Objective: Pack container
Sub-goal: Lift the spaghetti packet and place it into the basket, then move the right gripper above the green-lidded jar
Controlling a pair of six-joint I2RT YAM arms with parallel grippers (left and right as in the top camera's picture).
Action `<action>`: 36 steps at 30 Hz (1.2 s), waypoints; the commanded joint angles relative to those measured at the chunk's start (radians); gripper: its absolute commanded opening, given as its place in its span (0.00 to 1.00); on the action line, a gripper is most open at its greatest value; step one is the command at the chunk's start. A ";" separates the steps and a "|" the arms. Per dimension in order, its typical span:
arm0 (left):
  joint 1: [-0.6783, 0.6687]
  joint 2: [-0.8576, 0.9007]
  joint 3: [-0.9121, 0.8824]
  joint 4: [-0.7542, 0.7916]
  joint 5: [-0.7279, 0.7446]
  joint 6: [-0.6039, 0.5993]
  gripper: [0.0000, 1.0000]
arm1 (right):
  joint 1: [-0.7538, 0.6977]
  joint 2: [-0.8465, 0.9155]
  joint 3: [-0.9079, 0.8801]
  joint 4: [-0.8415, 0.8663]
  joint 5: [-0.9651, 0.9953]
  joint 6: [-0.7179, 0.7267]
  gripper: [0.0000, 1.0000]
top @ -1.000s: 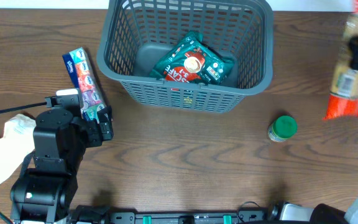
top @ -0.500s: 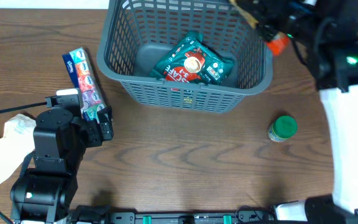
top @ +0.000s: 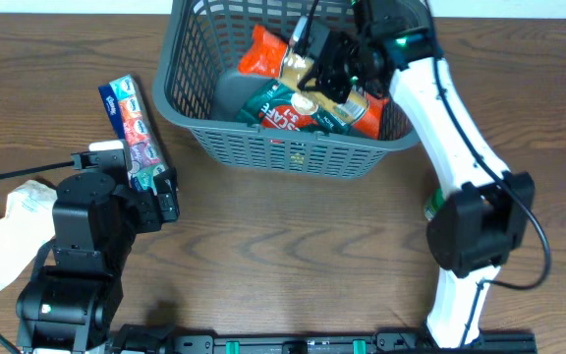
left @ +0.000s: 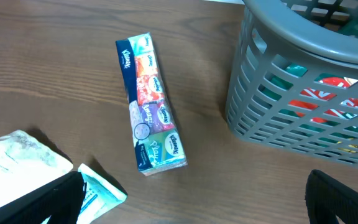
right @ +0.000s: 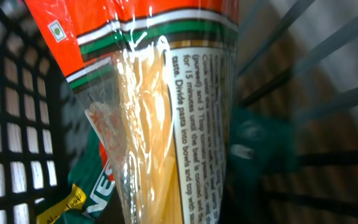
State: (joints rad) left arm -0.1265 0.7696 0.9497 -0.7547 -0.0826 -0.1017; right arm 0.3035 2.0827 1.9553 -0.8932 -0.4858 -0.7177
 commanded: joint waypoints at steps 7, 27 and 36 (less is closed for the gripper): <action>-0.003 0.000 0.020 0.000 -0.008 -0.006 0.99 | 0.005 0.015 0.035 -0.019 -0.064 0.026 0.93; -0.003 0.000 0.020 -0.004 -0.008 -0.008 0.99 | -0.274 -0.224 0.550 -0.446 0.476 1.003 0.99; -0.003 0.000 0.020 -0.003 -0.008 -0.008 0.99 | -0.323 -0.264 0.532 -0.806 0.486 0.972 0.99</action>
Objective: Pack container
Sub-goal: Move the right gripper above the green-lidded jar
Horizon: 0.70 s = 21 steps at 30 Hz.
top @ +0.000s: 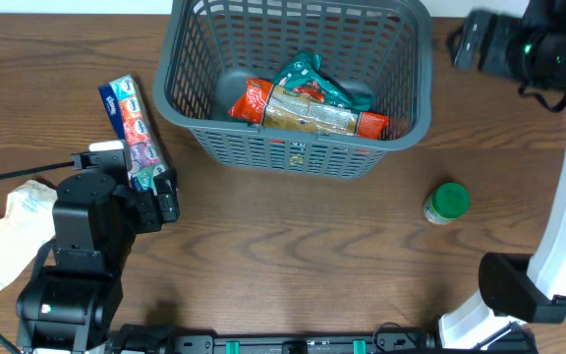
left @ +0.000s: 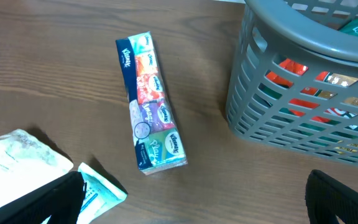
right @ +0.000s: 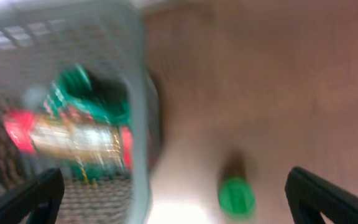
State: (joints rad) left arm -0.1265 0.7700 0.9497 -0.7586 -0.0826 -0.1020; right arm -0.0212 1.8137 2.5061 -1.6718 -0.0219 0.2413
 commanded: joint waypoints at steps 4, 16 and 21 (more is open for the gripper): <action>-0.003 0.000 0.020 0.002 -0.009 -0.006 0.98 | 0.050 -0.063 -0.126 -0.027 -0.039 0.001 0.99; -0.003 0.000 0.020 0.001 -0.009 -0.005 0.99 | 0.200 -0.311 -0.549 -0.025 0.019 0.024 0.09; -0.003 0.000 0.020 0.002 -0.009 -0.005 0.99 | 0.201 -0.357 -0.702 -0.010 0.011 0.024 0.01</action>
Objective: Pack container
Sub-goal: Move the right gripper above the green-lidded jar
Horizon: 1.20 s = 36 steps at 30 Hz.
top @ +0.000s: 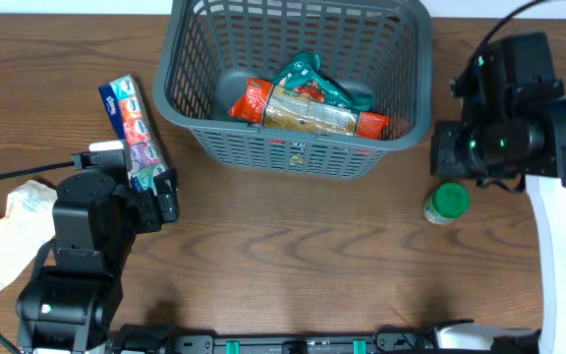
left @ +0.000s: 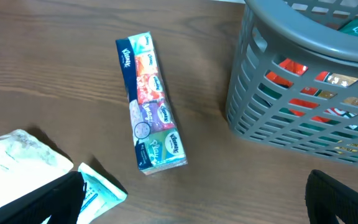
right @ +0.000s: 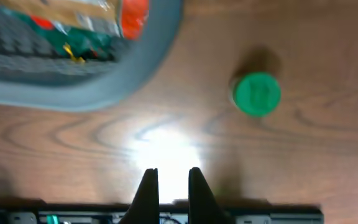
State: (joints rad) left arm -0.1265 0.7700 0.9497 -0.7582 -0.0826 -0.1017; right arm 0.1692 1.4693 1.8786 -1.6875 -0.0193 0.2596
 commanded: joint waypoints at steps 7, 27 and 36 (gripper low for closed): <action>-0.003 0.000 0.020 0.001 -0.009 -0.005 0.99 | 0.083 -0.021 -0.350 0.211 -0.036 0.005 0.01; -0.003 0.000 0.020 0.000 -0.009 -0.005 0.99 | 0.107 -0.005 -0.471 0.480 -0.049 0.005 0.01; -0.003 0.000 0.020 0.000 -0.008 -0.005 0.99 | 0.106 -0.005 -0.471 0.494 0.023 0.022 0.01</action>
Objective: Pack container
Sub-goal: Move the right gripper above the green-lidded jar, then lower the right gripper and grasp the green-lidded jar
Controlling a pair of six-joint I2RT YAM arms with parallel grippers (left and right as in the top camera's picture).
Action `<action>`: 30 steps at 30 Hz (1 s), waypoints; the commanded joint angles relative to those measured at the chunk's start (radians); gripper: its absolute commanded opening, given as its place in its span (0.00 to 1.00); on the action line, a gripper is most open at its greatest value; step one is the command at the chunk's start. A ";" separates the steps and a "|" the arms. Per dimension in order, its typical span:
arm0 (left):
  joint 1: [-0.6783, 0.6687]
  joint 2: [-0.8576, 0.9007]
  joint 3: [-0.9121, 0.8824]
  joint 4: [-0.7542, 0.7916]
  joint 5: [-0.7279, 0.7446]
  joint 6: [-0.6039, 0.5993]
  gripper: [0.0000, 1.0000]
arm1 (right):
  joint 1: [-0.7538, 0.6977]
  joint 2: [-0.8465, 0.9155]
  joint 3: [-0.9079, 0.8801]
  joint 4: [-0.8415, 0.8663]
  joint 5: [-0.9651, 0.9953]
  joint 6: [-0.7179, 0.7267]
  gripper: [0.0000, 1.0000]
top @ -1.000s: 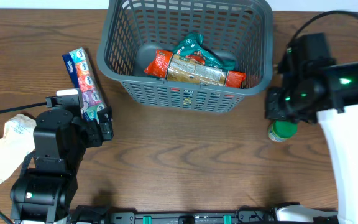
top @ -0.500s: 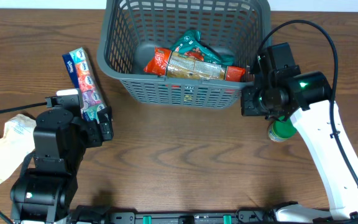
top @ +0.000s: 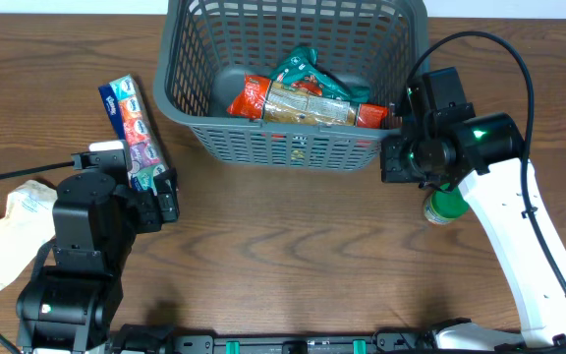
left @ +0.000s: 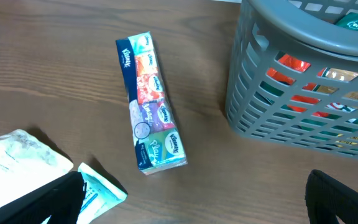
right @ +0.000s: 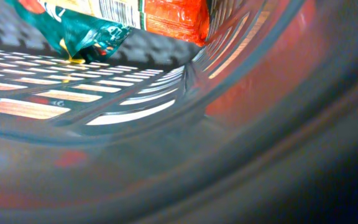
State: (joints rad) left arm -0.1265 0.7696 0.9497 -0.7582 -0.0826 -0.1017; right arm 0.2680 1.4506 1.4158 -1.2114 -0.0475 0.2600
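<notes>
The grey basket (top: 293, 147) stands at the back middle with an orange pasta pack (top: 303, 106) and a teal bag (top: 308, 71) inside. My right gripper (top: 401, 155) is low against the basket's front right corner. Its wrist view is filled by the blurred basket wall (right: 166, 112), with the pasta pack (right: 166, 12) and teal bag (right: 86, 34) seen through it; its fingers do not show. A green-lidded jar (top: 447, 205) stands just right of that gripper. The tissue pack (top: 134, 133) (left: 149, 102) lies left of the basket (left: 291, 118). My left gripper (left: 201, 199) is open over bare table.
A white wipes pack (top: 18, 221) (left: 17, 155) lies at the left edge, beside my left arm. The right arm's white link runs from the basket corner down to the front right. Bare wood lies in front of the basket.
My right gripper has moved from above the table right of the basket, near the jar, down against the basket's front right corner. The basket has shifted slightly. The left arm is unchanged.
My right gripper was inside the basket with the pasta pack close before its camera. Then it was out at the back right, with the pack lying in the basket. Then it was over the table near the green-lidded jar, and now against the basket's corner.
</notes>
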 commanded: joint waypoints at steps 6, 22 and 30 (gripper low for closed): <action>-0.003 0.000 0.020 -0.001 -0.008 -0.005 0.99 | 0.008 0.014 -0.008 0.041 0.071 0.020 0.01; -0.003 0.000 0.020 -0.001 -0.009 -0.005 0.99 | 0.008 0.000 -0.008 -0.094 0.043 0.134 0.08; -0.003 0.000 0.020 0.000 -0.009 -0.005 0.99 | -0.054 -0.114 -0.001 -0.078 0.061 0.216 0.99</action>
State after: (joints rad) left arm -0.1265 0.7696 0.9497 -0.7586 -0.0826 -0.1017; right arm 0.2604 1.3998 1.4132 -1.2900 0.0055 0.3946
